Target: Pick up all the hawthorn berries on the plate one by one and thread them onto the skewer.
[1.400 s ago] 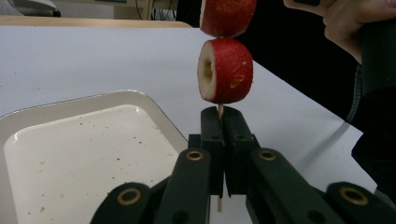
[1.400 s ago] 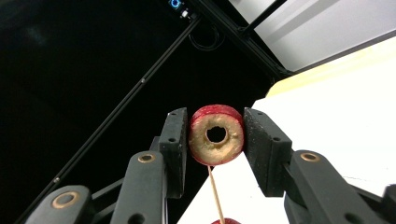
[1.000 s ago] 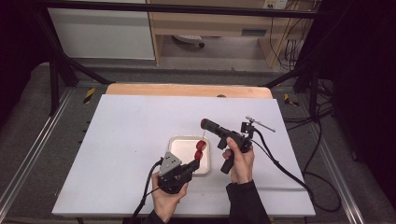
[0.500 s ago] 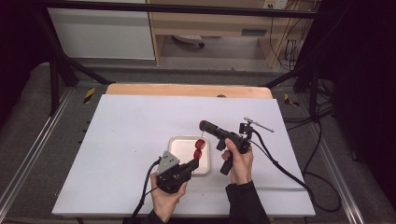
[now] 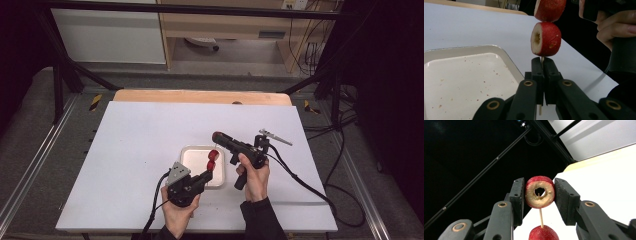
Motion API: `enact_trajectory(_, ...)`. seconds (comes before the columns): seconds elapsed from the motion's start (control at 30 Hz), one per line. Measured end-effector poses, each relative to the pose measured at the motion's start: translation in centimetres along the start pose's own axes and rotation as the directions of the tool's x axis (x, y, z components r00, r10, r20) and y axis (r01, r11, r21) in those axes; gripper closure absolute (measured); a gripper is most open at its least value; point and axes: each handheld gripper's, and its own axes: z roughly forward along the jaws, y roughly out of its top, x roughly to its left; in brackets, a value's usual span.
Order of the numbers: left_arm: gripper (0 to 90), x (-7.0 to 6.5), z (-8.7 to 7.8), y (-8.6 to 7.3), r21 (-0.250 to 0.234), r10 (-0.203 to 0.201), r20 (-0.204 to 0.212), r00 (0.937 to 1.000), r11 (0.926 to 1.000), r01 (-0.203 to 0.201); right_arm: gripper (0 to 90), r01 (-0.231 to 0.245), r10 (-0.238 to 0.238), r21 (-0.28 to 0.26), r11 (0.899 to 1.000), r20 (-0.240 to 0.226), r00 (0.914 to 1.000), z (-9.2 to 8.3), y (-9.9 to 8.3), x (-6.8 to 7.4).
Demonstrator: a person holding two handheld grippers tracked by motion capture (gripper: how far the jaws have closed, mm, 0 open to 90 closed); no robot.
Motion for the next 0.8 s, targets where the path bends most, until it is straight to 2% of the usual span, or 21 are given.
enact_trajectory(0.1, 88.2, 0.0, -0.1, -0.1, -0.013, -0.027, 0.025, 0.9993, 0.9996, 0.027, 61.9, 0.006, -0.006, -0.013, 1.000, 0.002, 1.0000, 0.0, -0.1, 0.0)
enact_trajectory(0.23, 88.1, 0.0, -0.1, -0.3, -0.042, -0.066, 0.023, 0.9976, 0.9969, 0.067, 62.0, 0.001, -0.001, -0.055, 0.998, -0.009, 1.0000, 0.1, -0.5, 0.1)
enact_trajectory(0.4, 88.5, -0.7, 0.3, -0.6, -0.046, -0.087, 0.014, 0.9961, 0.9951, 0.088, 62.1, -0.003, 0.003, -0.073, 0.997, -0.006, 1.0000, 0.5, -1.0, -0.2)
enact_trajectory(0.8, 88.5, -0.8, 0.2, -0.7, -0.053, -0.067, -0.009, 0.9977, 0.9964, 0.067, 62.1, -0.008, 0.006, -0.064, 0.998, -0.029, 0.9996, 0.5, -1.0, -0.2)
